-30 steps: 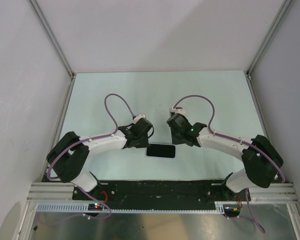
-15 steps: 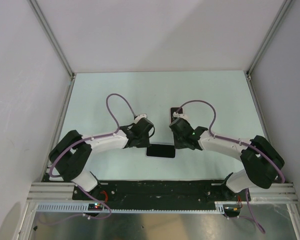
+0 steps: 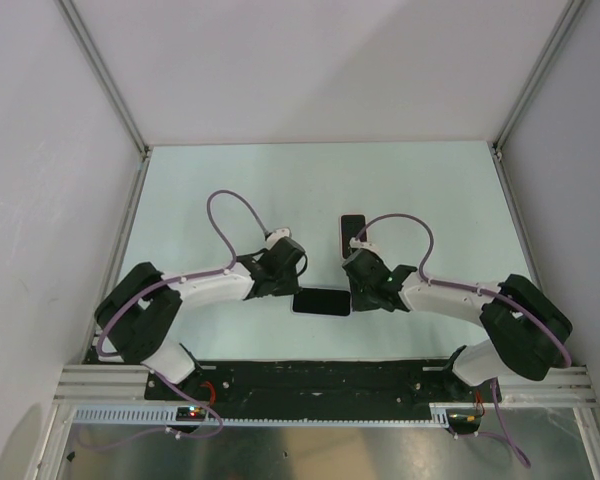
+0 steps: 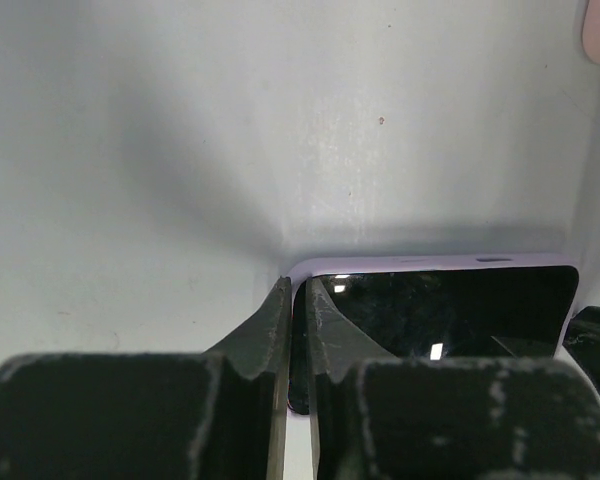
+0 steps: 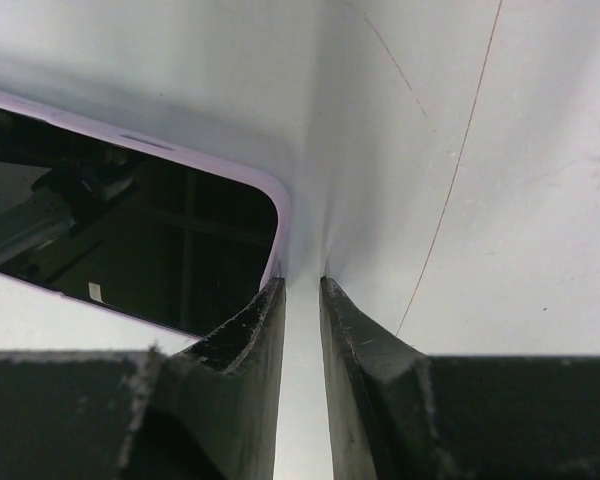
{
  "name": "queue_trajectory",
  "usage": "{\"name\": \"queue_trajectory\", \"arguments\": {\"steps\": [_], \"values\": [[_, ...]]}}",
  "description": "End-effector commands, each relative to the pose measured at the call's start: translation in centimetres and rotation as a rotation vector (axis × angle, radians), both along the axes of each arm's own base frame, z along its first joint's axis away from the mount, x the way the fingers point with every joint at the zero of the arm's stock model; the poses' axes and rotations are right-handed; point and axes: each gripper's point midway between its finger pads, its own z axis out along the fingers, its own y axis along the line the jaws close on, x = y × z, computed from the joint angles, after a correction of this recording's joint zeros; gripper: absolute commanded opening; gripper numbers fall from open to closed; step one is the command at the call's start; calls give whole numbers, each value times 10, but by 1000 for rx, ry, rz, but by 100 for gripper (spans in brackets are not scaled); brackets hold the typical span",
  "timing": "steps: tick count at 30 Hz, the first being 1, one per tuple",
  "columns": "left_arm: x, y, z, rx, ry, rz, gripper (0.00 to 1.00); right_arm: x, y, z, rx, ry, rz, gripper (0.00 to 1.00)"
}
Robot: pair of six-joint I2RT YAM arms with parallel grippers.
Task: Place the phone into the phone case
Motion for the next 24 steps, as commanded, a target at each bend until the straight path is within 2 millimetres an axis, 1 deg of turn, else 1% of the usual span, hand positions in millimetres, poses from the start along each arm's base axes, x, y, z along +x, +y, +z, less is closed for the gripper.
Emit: {"name": "queue_trajectory", "arguments": {"steps": [1, 7, 10, 14, 16, 18, 24], "values": [[-37, 39, -39, 141, 126, 5, 12, 1, 17, 11, 71, -35, 4, 26], [-43, 40, -39, 134, 135, -2, 15, 5, 9, 15, 55, -55, -34, 26], [-44, 42, -38, 136, 134, -2, 17, 8, 5, 23, 61, -78, -55, 26], [-44, 42, -35, 133, 132, -3, 19, 9, 7, 36, 98, -105, -59, 26], [-45, 41, -35, 130, 134, -8, 19, 9, 10, 39, 117, -108, -52, 28], [-46, 41, -35, 130, 137, -10, 19, 7, 14, 38, 128, -99, -39, 29], [-49, 43, -35, 128, 143, -10, 19, 4, 21, 23, 114, -67, -27, 31]]}}
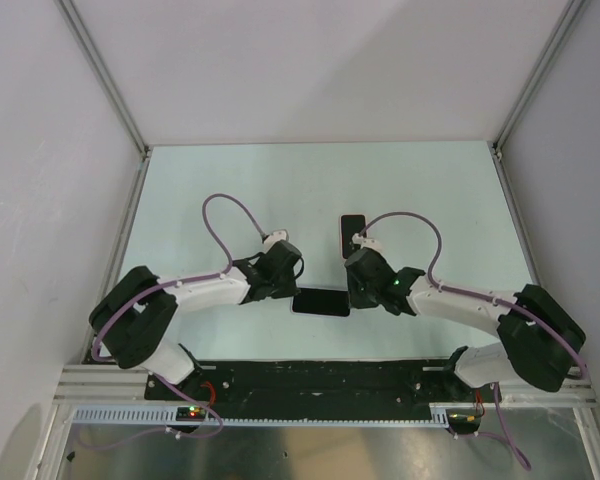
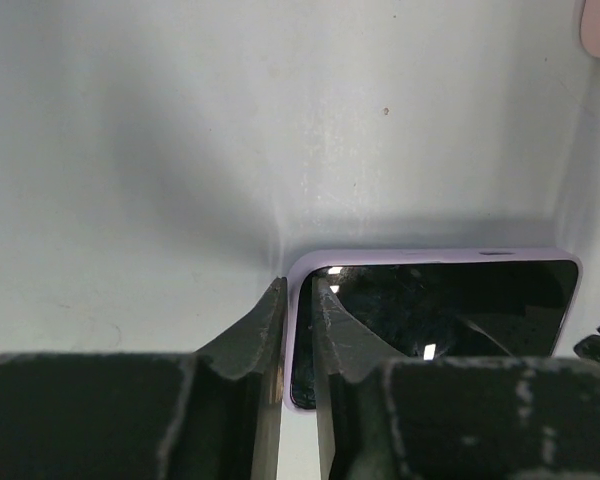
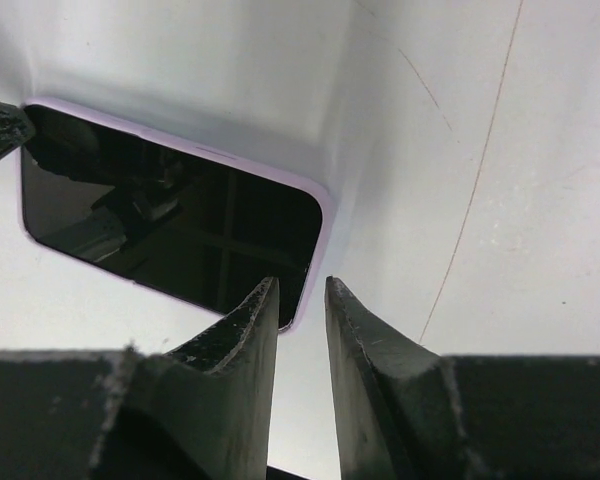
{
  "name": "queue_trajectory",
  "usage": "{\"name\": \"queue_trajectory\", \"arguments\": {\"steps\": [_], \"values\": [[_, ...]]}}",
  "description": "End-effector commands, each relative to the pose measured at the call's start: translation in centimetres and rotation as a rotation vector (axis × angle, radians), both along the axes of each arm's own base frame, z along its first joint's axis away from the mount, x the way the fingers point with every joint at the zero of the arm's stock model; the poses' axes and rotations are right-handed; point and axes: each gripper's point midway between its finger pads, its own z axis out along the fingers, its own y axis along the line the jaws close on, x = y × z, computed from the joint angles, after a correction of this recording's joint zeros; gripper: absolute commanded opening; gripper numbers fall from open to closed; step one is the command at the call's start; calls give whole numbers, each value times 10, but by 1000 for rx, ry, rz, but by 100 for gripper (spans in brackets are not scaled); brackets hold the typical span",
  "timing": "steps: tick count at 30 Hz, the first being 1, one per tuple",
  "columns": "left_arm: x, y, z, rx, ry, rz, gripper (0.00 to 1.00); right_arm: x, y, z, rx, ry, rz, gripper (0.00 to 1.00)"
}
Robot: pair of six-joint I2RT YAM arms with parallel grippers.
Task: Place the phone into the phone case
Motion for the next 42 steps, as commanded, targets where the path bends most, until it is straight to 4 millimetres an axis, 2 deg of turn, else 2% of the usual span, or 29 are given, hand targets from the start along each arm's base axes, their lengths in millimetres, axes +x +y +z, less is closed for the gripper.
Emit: {"name": "queue_trajectory", "arguments": {"steps": [1, 10, 18, 29, 35, 42], "values": [[-44, 41, -34, 161, 160, -21, 19, 1, 9, -8, 13, 8, -4, 31], [-50, 44, -37, 172, 173, -14, 18, 0, 11, -19, -7, 26, 2, 30], [-62, 53, -52, 241, 233, 2, 13, -2, 11, -23, -11, 27, 4, 29], [-99, 70, -90, 353, 369, 29, 10, -12, 3, -35, -20, 44, -5, 29], [-115, 74, -104, 345, 411, 44, 10, -14, 3, -37, -16, 48, -2, 29], [-108, 64, -94, 262, 392, 65, 8, -17, 6, -33, -3, 44, 12, 29]]}}
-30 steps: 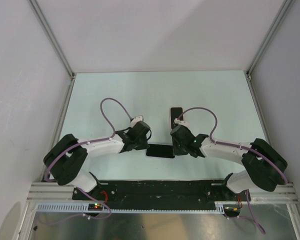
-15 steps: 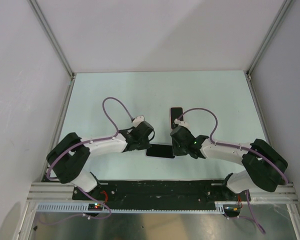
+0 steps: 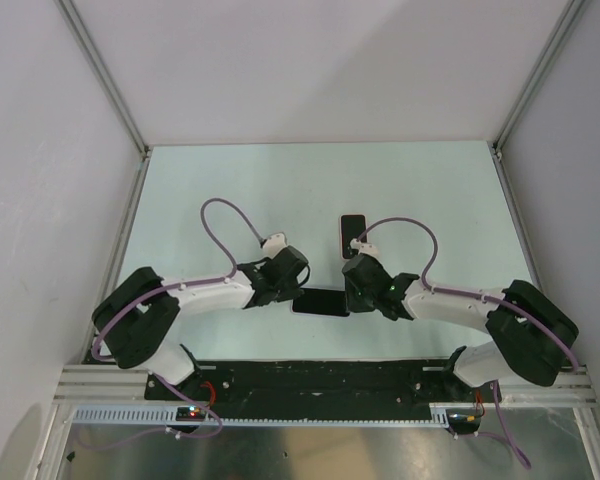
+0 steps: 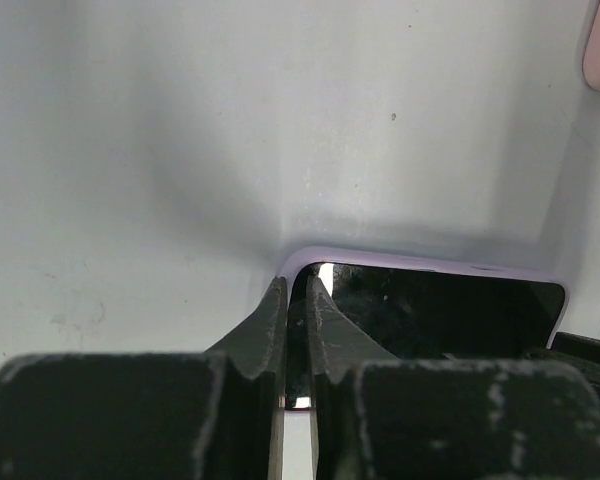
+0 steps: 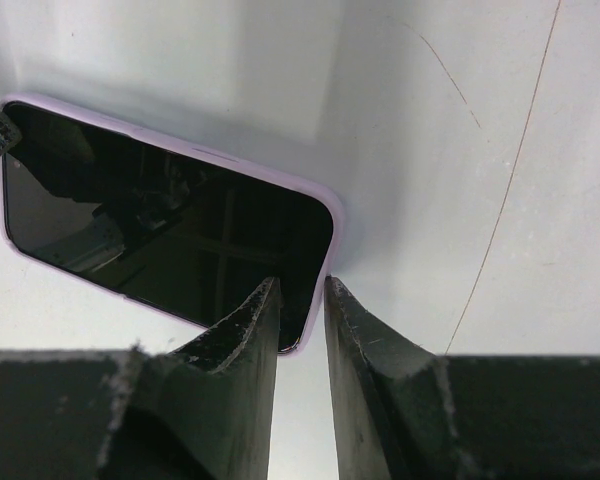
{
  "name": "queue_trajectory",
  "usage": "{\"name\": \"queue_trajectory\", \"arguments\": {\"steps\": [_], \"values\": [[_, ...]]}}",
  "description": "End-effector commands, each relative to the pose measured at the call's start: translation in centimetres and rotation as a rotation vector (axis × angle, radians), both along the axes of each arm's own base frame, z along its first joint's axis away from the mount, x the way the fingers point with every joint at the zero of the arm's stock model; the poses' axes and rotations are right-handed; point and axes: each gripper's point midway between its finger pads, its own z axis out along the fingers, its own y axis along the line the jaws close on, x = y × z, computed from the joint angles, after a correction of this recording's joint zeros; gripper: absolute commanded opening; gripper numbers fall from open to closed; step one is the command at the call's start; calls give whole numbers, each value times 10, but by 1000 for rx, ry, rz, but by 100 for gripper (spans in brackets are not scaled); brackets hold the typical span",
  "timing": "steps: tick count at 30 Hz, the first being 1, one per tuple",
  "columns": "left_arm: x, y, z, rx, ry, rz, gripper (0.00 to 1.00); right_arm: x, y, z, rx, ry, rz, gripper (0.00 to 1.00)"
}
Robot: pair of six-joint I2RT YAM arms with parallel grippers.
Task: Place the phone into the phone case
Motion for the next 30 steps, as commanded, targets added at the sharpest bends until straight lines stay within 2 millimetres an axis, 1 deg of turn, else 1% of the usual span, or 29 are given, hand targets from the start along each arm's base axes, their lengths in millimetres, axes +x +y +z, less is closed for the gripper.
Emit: {"name": "queue_trajectory", "arguments": {"steps": [1, 4, 7, 9, 11, 14, 17, 18, 20, 22, 25, 27, 30], "values": [[-95, 63, -78, 197, 386, -32, 7, -12, -1, -9, -4, 29, 16, 29], [-83, 57, -69, 162, 357, -27, 6, -14, 5, -3, 20, 25, 31, 29], [-62, 46, -52, 112, 297, -29, 11, -14, 8, 3, 24, 6, 42, 30], [-45, 38, -36, 70, 249, -26, 15, -9, 8, 11, 27, -24, 54, 36], [-28, 32, -18, 32, 199, -16, 19, 2, 11, 24, 44, -70, 76, 42], [-7, 30, 9, -12, 127, 12, 23, 18, 23, 49, 80, -146, 137, 54], [6, 36, 31, -41, 75, 45, 27, 32, 35, 72, 74, -246, 234, 63], [9, 39, 37, -53, 60, 62, 28, 36, 41, 80, 81, -284, 275, 68], [12, 44, 47, -80, 37, 94, 29, 38, 53, 90, 97, -347, 381, 76], [15, 47, 56, -111, 13, 122, 32, 36, 67, 94, 115, -400, 514, 78], [20, 52, 68, -148, -14, 143, 41, 30, 80, 94, 84, -496, 689, 79], [22, 54, 75, -173, -26, 147, 43, 23, 85, 89, 38, -567, 797, 82], [26, 61, 83, -203, -51, 159, 45, 13, 88, 85, 44, -570, 925, 84]]}}
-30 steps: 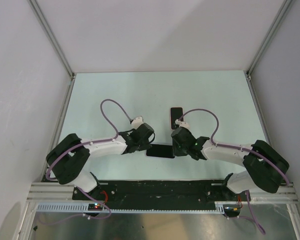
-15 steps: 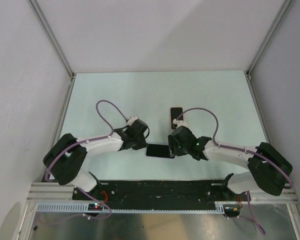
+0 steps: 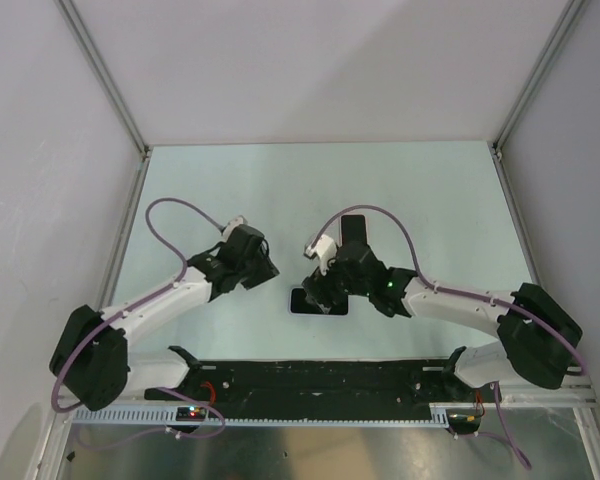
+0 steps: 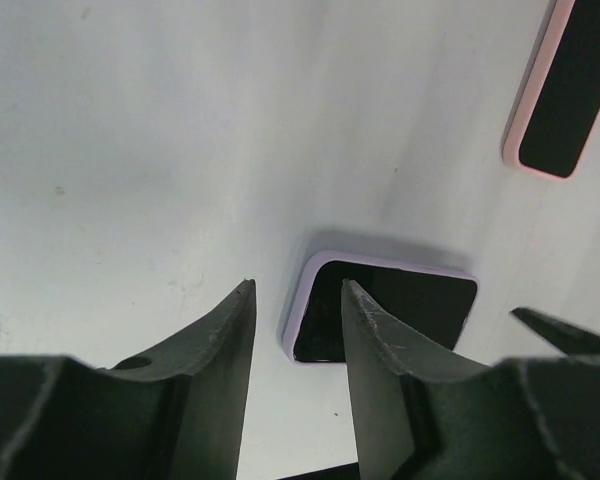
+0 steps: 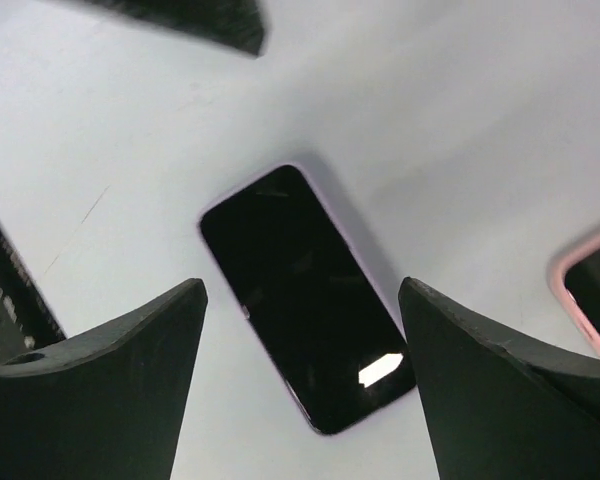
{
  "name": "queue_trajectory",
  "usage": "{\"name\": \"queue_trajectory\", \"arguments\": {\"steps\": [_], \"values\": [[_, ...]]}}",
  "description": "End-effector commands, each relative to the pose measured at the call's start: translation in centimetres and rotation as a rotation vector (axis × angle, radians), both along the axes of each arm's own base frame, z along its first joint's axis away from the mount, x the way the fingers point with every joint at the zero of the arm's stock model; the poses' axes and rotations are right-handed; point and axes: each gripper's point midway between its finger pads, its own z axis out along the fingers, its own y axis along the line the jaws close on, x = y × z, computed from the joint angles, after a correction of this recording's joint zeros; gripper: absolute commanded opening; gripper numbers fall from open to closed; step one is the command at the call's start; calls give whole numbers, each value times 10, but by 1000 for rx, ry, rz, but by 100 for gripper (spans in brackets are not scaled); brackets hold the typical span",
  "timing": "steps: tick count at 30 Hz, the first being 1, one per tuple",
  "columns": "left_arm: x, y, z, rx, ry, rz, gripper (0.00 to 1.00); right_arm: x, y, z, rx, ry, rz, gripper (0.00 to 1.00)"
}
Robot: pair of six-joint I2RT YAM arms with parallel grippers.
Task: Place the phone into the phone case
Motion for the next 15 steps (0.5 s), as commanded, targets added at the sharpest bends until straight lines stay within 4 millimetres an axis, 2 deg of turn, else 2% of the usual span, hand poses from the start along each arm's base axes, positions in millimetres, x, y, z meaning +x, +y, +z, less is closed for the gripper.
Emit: {"name": "queue_trajectory", "arguments": {"steps": [1, 10, 15], "values": [[3, 13, 13, -37, -35, 18, 45, -9, 16, 6, -19, -142, 281, 85], [7, 22, 35, -97, -93, 18, 46, -17, 1, -32, -212, -76, 396, 88], [7, 23, 36, -102, -97, 10, 47, -6, -7, -52, -326, -85, 369, 88]]}}
